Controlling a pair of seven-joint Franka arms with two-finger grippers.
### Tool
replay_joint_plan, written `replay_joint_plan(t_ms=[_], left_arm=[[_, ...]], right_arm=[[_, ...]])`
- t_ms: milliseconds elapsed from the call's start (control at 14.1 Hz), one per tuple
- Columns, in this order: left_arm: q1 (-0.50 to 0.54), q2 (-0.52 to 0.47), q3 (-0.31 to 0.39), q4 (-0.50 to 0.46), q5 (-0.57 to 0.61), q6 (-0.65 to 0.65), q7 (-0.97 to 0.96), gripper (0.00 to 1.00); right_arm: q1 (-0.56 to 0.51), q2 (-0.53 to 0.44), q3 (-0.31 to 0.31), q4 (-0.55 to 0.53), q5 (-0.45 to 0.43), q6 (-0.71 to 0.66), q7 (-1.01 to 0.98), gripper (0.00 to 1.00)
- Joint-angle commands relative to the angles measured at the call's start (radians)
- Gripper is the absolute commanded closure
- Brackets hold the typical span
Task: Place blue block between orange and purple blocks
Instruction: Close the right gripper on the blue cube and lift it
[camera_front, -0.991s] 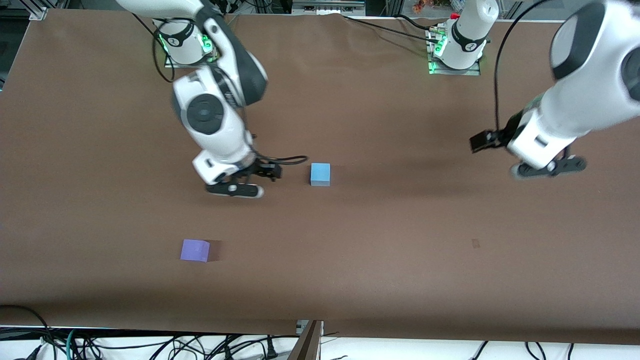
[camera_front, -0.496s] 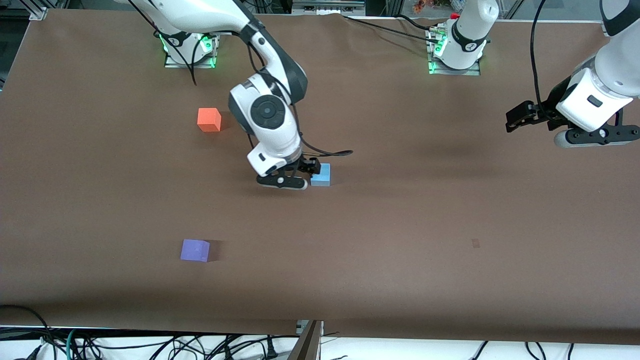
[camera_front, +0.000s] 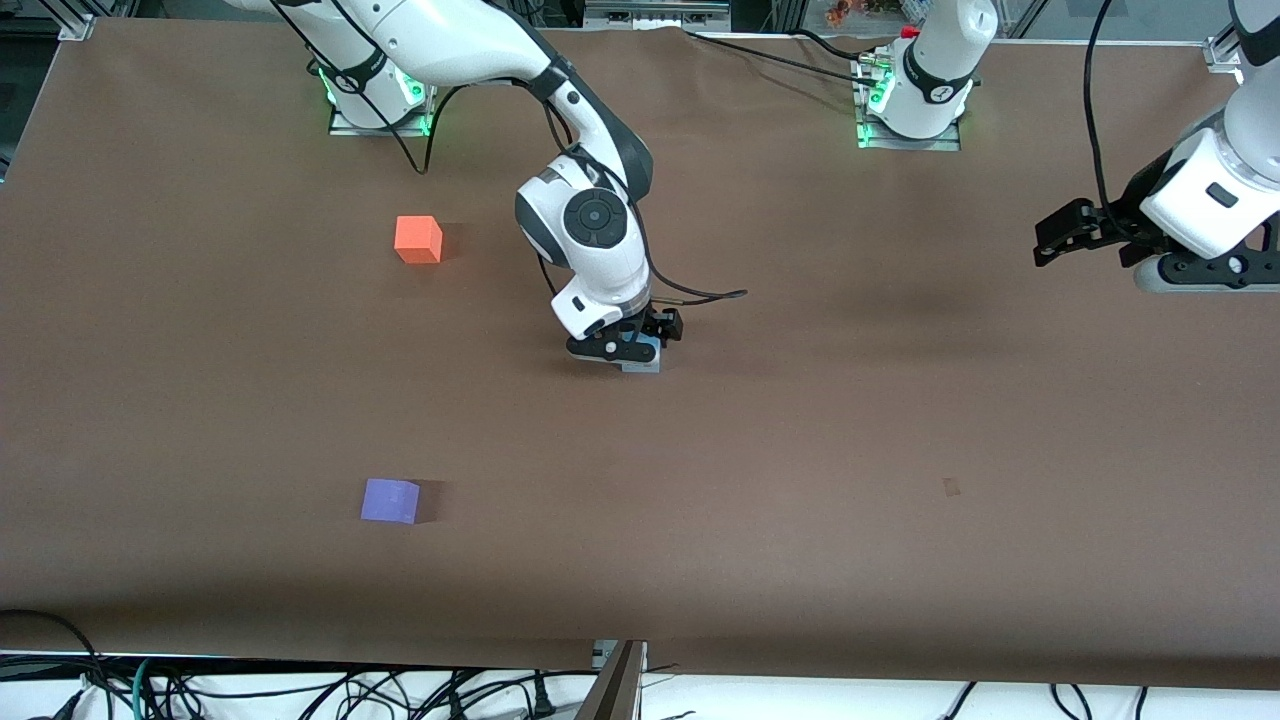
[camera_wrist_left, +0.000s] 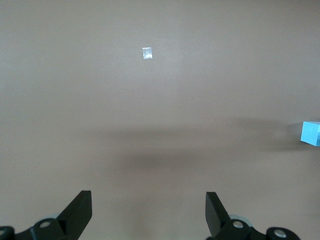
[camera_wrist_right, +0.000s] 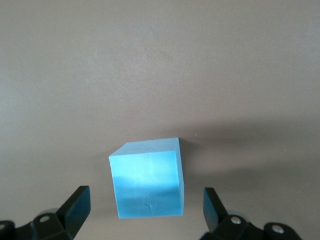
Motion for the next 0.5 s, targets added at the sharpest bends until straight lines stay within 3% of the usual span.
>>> replay_joint_plan(t_ms=[0, 142, 425], left_arm=[[0.095, -0.036, -0.099, -0.025, 0.024, 0.008, -0.006, 0.0], [0.099, -0.08, -0.1, -0.083, 0.023, 0.033, -0.004, 0.0], [0.128, -0.076, -0.093, -0.071, 0.02, 0.007, 0.004, 0.0]], right_arm=[[0.014, 0.014, -0.012, 0.021, -0.03, 0.002, 0.02, 0.0], [0.018, 0.023, -0.012, 0.021, -0.033, 0.002, 0.021, 0.0], [0.023, 0.037, -0.013, 0.021, -0.035, 0.003, 0.02, 0.0]])
